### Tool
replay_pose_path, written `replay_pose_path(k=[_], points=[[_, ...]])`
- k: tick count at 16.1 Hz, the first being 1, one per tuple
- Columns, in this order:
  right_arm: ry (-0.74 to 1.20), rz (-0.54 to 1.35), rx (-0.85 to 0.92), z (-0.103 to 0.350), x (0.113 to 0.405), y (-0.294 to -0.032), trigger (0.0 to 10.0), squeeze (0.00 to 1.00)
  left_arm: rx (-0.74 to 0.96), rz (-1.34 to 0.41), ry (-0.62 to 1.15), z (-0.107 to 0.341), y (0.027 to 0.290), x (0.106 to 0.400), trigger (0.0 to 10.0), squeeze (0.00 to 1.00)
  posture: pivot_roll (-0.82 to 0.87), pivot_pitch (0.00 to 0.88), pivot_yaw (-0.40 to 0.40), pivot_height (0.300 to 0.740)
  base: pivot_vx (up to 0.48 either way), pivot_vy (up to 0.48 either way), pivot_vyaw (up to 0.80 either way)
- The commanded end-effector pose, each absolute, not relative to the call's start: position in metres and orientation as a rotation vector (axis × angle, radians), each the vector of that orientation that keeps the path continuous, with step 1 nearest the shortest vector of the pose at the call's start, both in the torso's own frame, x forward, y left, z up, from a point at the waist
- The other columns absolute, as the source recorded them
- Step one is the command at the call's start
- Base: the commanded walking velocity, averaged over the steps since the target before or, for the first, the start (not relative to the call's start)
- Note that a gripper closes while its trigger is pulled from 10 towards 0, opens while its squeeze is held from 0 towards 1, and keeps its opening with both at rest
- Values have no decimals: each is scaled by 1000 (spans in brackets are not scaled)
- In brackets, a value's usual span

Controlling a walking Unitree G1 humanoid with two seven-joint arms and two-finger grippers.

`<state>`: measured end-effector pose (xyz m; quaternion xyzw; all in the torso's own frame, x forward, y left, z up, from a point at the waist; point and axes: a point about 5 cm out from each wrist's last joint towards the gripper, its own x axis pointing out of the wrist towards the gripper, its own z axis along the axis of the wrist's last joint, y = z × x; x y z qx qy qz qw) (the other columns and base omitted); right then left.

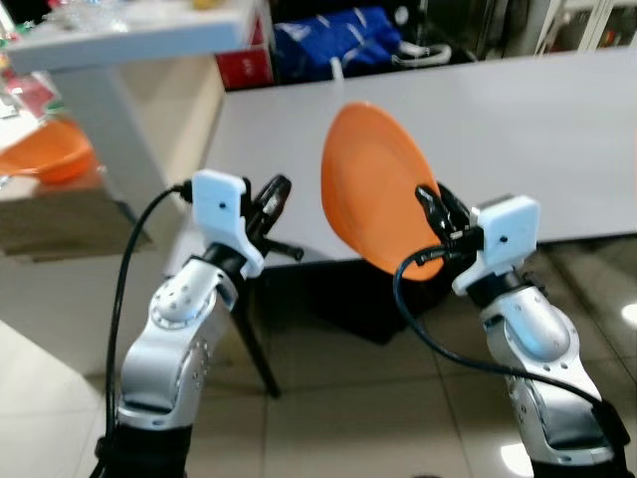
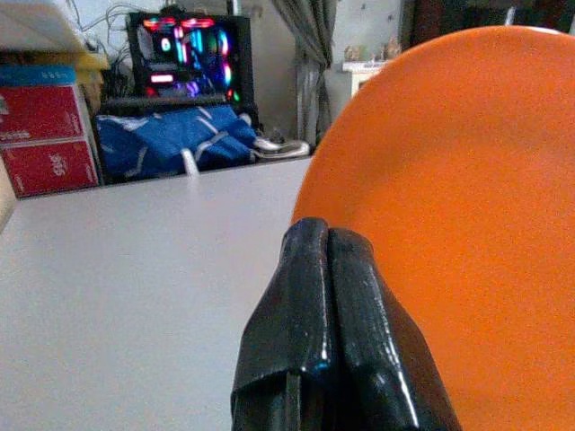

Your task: Setting the table

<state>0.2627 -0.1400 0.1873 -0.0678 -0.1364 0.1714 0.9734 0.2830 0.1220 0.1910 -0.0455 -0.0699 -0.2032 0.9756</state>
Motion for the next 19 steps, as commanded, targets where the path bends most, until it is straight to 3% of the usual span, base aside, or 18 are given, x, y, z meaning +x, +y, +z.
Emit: replay_pose_path(k=[1, 9, 19], points=[[-329, 335, -136, 198, 262, -142, 0, 0, -81, -411, -144, 193, 121, 283, 10000, 0, -225, 0, 142, 736, 0, -428, 0], [-326, 347, -144, 196, 262, -142, 0, 0, -91, -410, -136, 191, 121, 282, 10000, 0, -225, 0, 137, 736, 80, -407, 0], [-304, 396, -147, 194, 265, -137, 0, 0, -98, -395, -135, 194, 125, 282, 10000, 0, -214, 0, 126, 736, 0, 0, 0]])
